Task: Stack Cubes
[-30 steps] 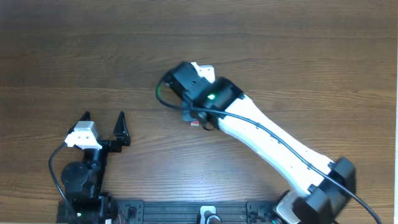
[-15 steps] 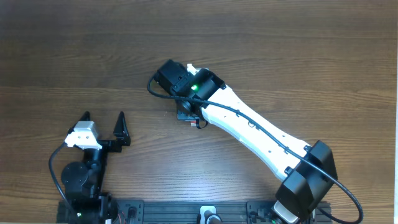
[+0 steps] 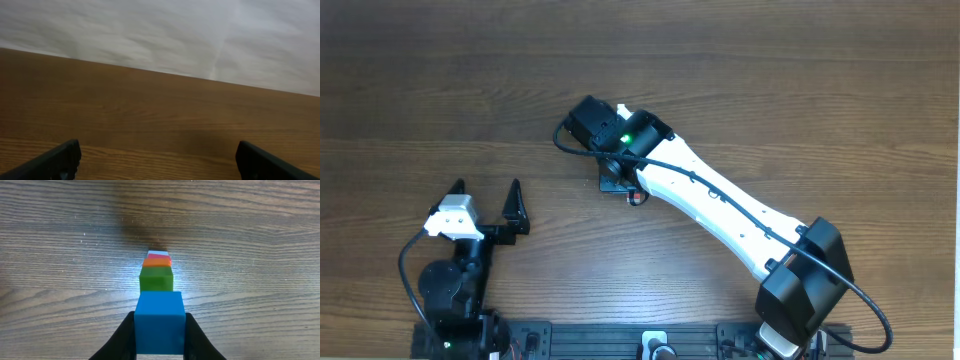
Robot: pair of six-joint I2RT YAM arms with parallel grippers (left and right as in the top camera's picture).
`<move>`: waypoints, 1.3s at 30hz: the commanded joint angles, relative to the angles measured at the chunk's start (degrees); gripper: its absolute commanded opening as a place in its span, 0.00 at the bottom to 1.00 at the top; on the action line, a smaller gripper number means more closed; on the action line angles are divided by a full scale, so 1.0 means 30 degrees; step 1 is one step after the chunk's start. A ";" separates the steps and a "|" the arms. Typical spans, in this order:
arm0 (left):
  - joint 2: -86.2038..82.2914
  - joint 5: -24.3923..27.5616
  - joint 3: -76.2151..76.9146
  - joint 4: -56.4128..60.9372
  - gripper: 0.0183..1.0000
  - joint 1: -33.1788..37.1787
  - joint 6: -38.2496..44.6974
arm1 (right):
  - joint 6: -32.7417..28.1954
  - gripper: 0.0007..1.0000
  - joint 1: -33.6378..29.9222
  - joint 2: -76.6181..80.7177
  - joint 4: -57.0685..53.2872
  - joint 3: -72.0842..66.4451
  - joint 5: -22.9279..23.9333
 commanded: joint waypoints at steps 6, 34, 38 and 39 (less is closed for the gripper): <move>-0.0138 0.0117 -0.0080 -0.0051 1.00 0.0102 0.0284 | 0.0255 0.01 -0.0087 0.0554 0.0044 0.0211 -0.0109; -0.0138 0.0117 -0.0073 -0.0051 1.00 0.0102 0.0284 | 0.0262 0.02 -0.0408 0.1056 0.0517 0.0080 -0.0219; -0.0138 0.0117 -0.0073 -0.0051 1.00 0.0102 0.0284 | 0.0262 0.02 -0.0408 0.1056 0.0685 -0.0095 -0.0233; -0.0138 0.0117 -0.0073 -0.0051 1.00 0.0102 0.0284 | 0.0262 0.02 -0.0408 0.1056 0.0707 -0.0138 -0.0233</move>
